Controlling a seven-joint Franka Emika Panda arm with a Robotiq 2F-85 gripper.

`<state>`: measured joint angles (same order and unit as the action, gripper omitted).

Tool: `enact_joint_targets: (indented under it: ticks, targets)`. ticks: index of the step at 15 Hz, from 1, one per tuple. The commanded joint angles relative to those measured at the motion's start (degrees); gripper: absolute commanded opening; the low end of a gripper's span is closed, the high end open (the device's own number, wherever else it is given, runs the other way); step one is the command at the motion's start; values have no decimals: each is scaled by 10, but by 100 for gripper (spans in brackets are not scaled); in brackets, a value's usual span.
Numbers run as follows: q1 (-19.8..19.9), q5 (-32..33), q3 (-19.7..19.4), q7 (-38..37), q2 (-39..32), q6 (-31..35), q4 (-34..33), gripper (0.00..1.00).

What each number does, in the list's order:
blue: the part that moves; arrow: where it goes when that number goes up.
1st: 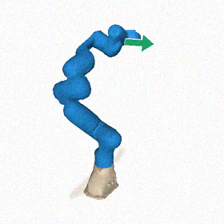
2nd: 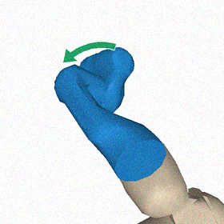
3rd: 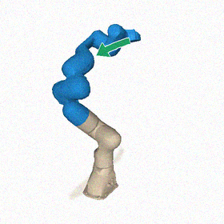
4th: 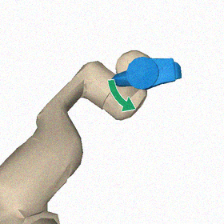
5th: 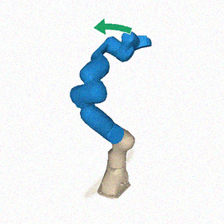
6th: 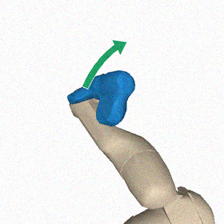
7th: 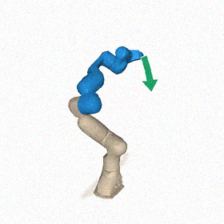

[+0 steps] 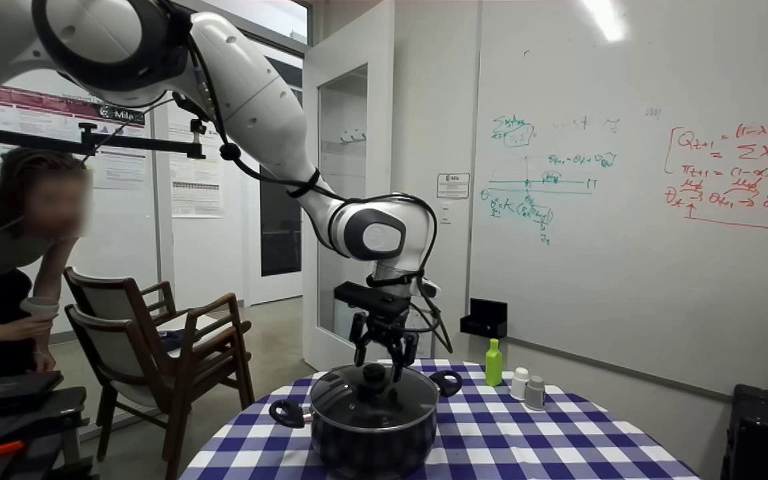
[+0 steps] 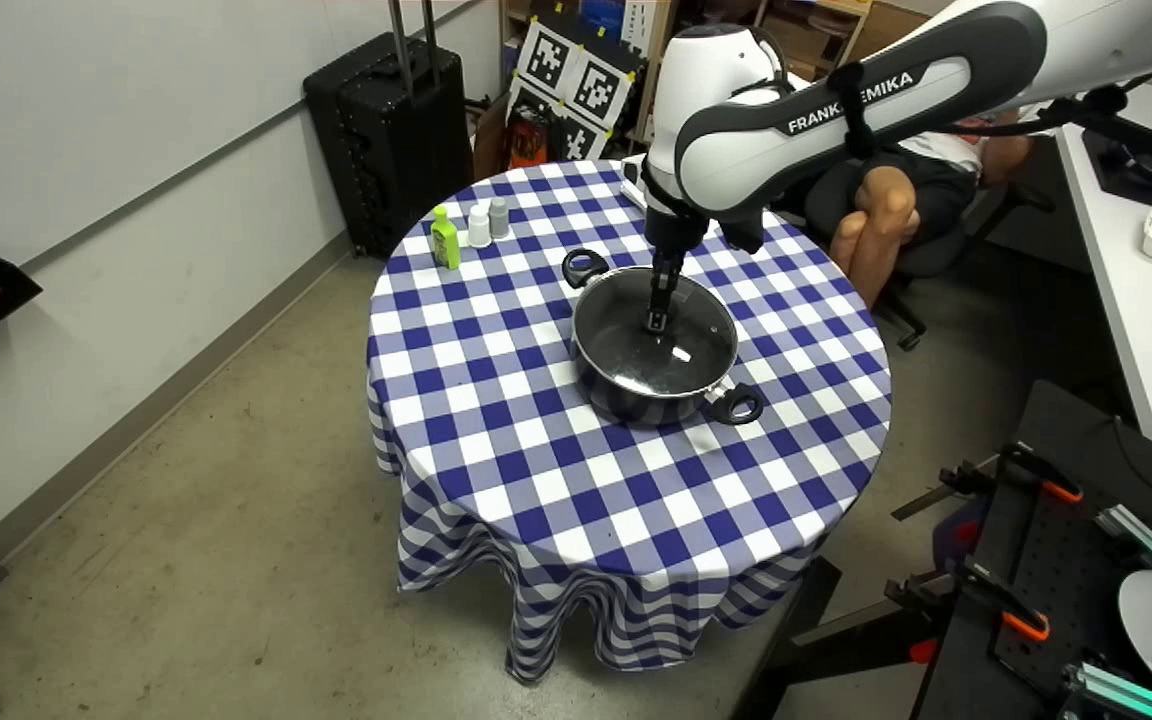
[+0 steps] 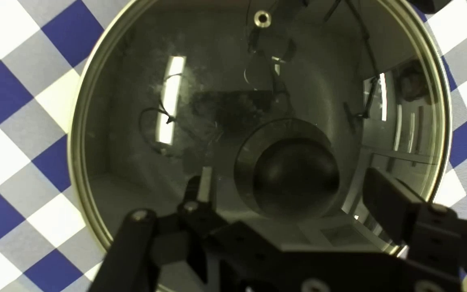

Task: Uncover the pot

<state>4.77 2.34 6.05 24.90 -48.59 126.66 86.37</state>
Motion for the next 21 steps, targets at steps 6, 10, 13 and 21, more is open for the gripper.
enact_joint_targets:
  ticks: [6, 10, 13, 21]
  targets:
    - [2, 7, 0, 14, -5, -28, -5, 27]
    - [7, 5, -3, 6, 45, -33, 34, 27]
    - [10, 2, -4, -2, 101, -30, 72, 27]
    - [39, -38, -30, -31, 267, -3, 177, 27]
